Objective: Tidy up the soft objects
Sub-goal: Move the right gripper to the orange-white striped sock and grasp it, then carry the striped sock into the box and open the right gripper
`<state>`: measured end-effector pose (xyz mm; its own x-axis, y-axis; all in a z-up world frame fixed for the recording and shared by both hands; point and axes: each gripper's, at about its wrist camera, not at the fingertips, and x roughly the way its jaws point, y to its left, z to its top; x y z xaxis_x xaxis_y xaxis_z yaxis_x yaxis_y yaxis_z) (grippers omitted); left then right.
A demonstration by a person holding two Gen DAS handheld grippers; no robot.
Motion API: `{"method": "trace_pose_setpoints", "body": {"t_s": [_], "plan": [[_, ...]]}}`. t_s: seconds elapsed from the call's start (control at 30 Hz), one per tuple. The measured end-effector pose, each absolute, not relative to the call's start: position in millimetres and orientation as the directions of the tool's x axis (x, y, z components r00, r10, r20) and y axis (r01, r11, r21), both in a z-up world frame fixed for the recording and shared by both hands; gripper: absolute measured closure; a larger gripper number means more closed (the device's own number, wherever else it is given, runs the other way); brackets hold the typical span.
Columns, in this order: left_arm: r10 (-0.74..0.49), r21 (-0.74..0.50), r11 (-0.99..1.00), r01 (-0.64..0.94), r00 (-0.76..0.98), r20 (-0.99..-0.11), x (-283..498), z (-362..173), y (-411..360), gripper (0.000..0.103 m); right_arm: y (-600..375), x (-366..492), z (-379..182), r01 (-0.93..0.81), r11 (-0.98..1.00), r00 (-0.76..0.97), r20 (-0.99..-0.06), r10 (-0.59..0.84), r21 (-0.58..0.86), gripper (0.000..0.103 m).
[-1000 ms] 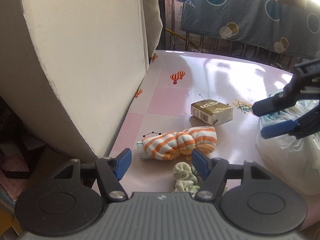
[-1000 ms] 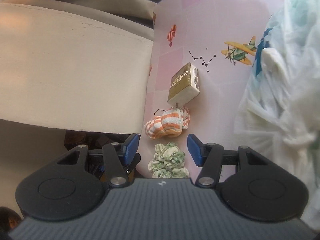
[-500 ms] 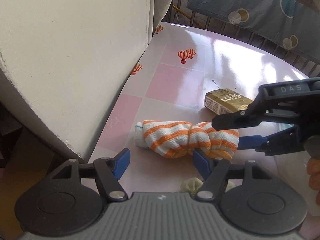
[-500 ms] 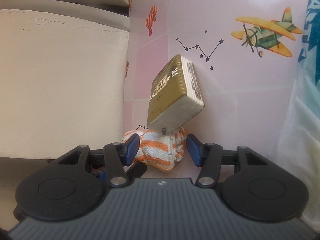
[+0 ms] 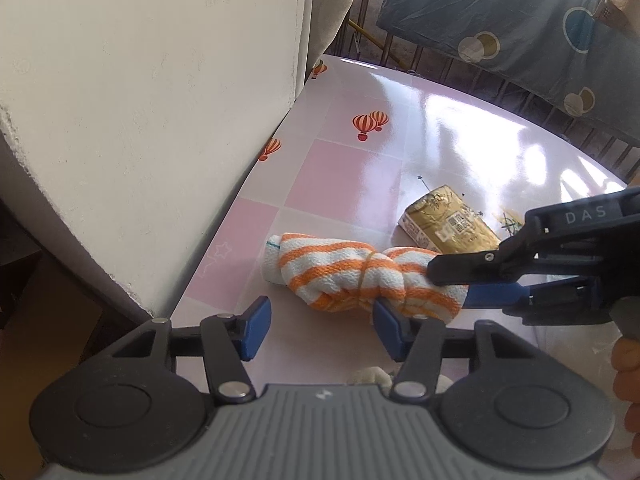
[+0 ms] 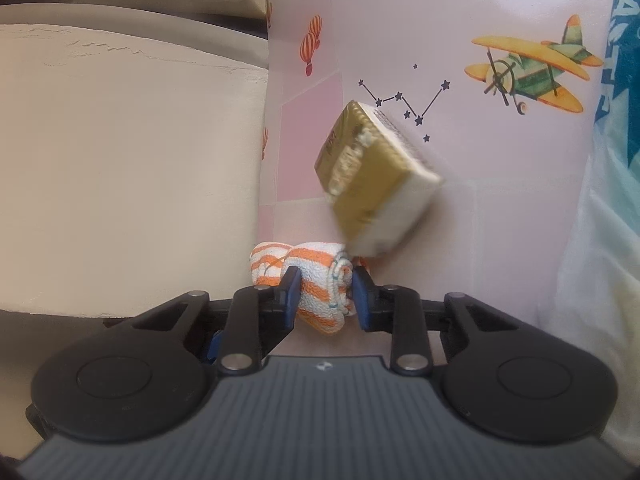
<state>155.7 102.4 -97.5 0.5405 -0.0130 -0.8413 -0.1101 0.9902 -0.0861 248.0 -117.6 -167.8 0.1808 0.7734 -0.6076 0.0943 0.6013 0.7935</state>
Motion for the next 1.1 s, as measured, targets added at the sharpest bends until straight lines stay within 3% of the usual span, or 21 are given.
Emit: {"method": "trace_pose_setpoints", "body": {"t_s": [0.63,1.1], "plan": [[-0.157,-0.186,0.982,0.022,0.642,-0.751,110.3,-26.3,56.6,0.048,-189.4,178.6,-80.6,-0.017,0.544,0.303,-0.514,0.802,0.839,0.082],[-0.428,-0.177,0.89,0.419,0.639,-0.639,91.7,39.0,-132.5,0.047,-391.8,69.6,-11.2,0.006,0.484,0.64,-0.375,0.67,0.875,0.082]]}}
